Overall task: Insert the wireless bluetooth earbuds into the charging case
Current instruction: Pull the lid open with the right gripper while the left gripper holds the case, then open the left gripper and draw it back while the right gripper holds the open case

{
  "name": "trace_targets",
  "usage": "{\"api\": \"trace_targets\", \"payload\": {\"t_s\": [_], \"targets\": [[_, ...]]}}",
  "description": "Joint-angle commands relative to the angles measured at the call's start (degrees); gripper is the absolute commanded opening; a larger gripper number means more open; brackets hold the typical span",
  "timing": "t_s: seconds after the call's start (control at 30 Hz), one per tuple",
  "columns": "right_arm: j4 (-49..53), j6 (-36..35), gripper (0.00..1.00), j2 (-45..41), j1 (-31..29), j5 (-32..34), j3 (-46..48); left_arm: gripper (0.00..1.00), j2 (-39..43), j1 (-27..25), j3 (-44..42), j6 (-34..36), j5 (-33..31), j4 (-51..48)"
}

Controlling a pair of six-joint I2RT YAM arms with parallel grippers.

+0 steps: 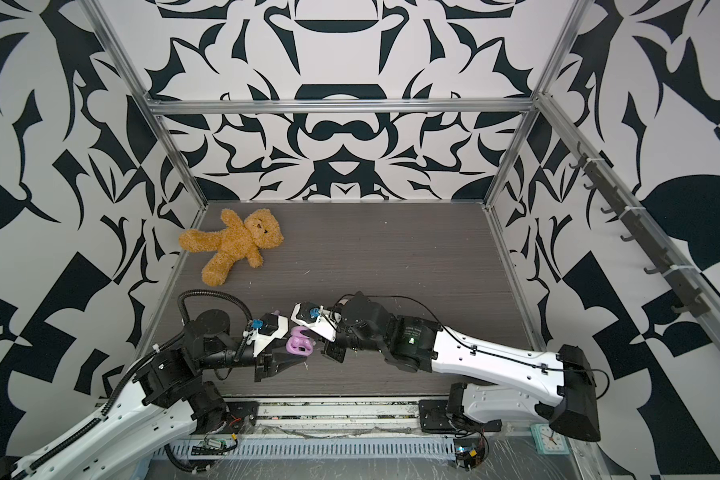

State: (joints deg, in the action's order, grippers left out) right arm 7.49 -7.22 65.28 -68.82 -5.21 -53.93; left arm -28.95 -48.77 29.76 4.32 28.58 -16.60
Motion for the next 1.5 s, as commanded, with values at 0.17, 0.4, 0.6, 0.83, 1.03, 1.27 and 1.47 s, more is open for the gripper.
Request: {"api": "trace_targets", "payload": {"t_s": [0.17, 0.4, 0.6, 0.83, 1.03, 1.27, 1.47], "targets": [[-0.84, -0.14, 0.07, -0.31, -0.07, -0.37, -2.58, 0.03, 0.38, -0.09, -0.75, 0.1, 0.45, 0.89], [-0.26, -0.6, 0.0, -0.37, -0.04, -1.02, -2.76, 0.53, 1.59, -0.08, -1.35, -0.74, -2.23, 1.41], [0.18, -1.97, 0.0, -0.39, -0.09, 2.03, -2.95, 0.84, 3.09, -0.09, -2.06, -1.46, -4.96, 1.97], [-1.06, -5.66, 0.0, 0.35, 0.02, 10.1, -3.93, 0.99, 4.16, -0.09, -2.07, -1.48, -6.2, 2.1], [-2.27, -10.19, 0.0, 4.11, 2.16, 14.14, -5.92, 0.99, 8.22, -0.09, -1.53, -1.44, -11.43, 1.44], [-1.88, -11.63, 0.0, 7.19, 9.43, 8.32, -8.11, 0.99, 14.44, -0.09, 2.44, -2.31, -26.33, -1.41], [0.29, -16.86, 0.0, 13.26, 11.0, 8.76, -10.78, 0.99, 18.03, -0.09, 2.07, -9.62, -47.89, -1.24]]}}
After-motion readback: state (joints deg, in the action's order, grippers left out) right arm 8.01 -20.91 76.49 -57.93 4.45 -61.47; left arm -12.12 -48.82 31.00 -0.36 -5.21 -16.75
